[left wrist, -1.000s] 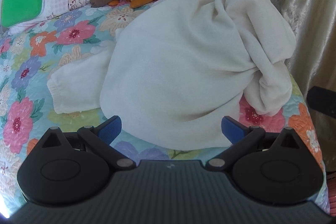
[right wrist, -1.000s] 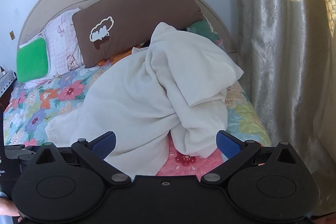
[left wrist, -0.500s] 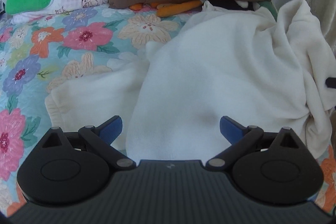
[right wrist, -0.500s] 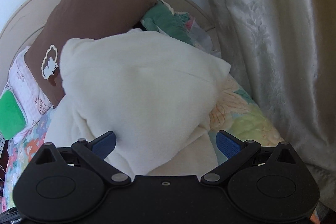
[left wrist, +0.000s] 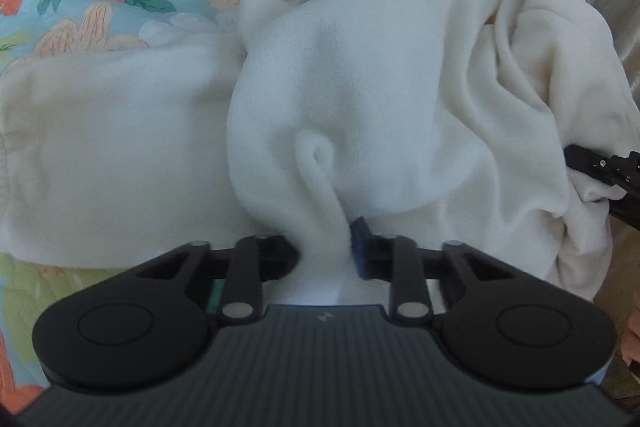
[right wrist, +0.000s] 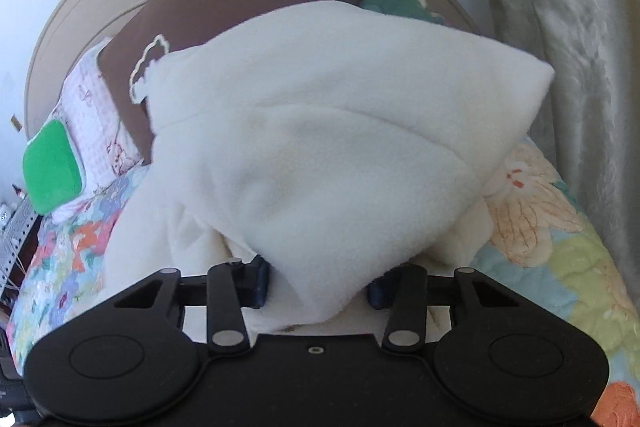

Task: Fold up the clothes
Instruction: 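Grasp the hoodie fabric with both grippers and lift it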

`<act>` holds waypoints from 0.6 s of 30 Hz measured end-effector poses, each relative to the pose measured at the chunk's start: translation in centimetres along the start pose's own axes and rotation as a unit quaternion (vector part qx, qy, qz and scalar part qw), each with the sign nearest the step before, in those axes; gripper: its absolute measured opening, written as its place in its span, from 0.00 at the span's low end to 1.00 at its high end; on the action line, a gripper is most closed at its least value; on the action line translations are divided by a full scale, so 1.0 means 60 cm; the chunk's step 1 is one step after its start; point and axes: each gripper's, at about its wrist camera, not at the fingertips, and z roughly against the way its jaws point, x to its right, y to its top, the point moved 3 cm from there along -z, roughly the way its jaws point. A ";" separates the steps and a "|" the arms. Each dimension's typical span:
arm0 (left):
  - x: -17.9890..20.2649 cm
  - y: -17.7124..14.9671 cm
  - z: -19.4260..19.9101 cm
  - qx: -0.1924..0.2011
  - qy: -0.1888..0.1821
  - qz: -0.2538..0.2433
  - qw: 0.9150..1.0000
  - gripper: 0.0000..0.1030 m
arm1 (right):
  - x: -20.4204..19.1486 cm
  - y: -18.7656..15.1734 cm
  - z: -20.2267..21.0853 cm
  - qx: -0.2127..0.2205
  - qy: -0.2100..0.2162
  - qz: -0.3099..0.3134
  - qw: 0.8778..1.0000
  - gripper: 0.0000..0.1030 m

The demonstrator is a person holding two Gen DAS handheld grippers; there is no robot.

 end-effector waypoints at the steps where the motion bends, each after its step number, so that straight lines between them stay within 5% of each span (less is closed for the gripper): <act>1: 0.006 0.000 0.006 0.001 0.002 -0.005 1.000 0.12 | -0.024 -0.002 0.008 0.004 0.005 0.015 1.000 0.45; 10: 0.000 0.001 0.167 0.063 -0.050 -0.017 0.997 0.09 | -0.201 -0.003 0.049 -0.028 0.125 0.043 0.991 0.43; 18: -0.098 -0.018 0.337 0.113 -0.054 0.009 0.992 0.09 | -0.363 -0.030 0.112 -0.062 0.211 0.050 0.974 0.42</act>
